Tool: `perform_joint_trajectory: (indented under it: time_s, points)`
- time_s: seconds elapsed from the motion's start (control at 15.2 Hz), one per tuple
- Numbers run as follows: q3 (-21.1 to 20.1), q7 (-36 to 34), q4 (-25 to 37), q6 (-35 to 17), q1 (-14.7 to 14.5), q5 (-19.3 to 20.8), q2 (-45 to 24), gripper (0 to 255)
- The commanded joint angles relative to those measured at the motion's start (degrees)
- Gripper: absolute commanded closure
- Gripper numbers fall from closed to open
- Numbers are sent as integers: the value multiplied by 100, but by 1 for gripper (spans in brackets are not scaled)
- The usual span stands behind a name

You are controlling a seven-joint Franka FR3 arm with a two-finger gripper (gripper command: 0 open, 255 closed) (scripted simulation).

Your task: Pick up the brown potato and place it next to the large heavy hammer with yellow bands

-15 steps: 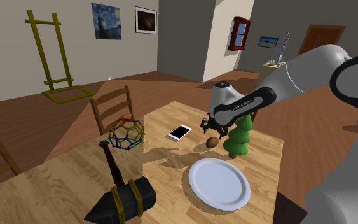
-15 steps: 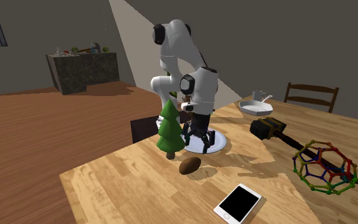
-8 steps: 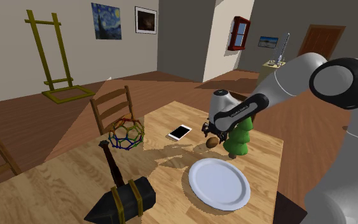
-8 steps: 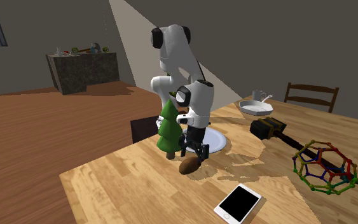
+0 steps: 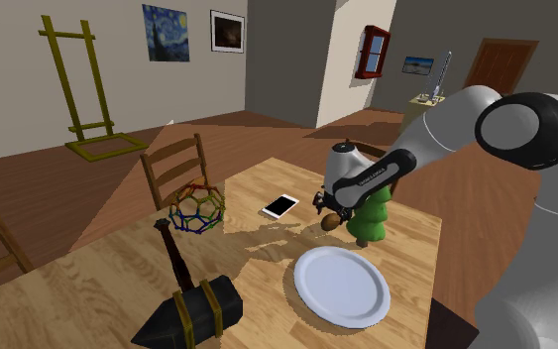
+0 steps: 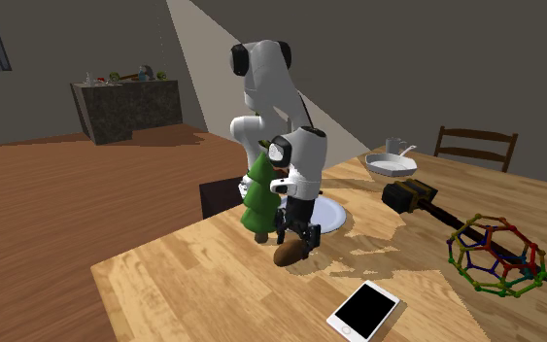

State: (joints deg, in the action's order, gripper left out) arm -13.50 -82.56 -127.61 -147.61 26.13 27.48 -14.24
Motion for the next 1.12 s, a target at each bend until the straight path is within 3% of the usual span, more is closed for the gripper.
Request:
perform_joint_trajectory:
  time_s: [0.0,0.07,0.13,0.73,1.06]
  points:
    - [18,-2,-44,36,14,-6,-50,0]
    - [17,-2,-44,36,14,-5,-50,0]
    - [11,-27,-43,41,-1,0,-51,255]
    - [17,-2,-45,36,15,-5,-50,255]
    - [-89,252,-21,327,77,-290,257,255]
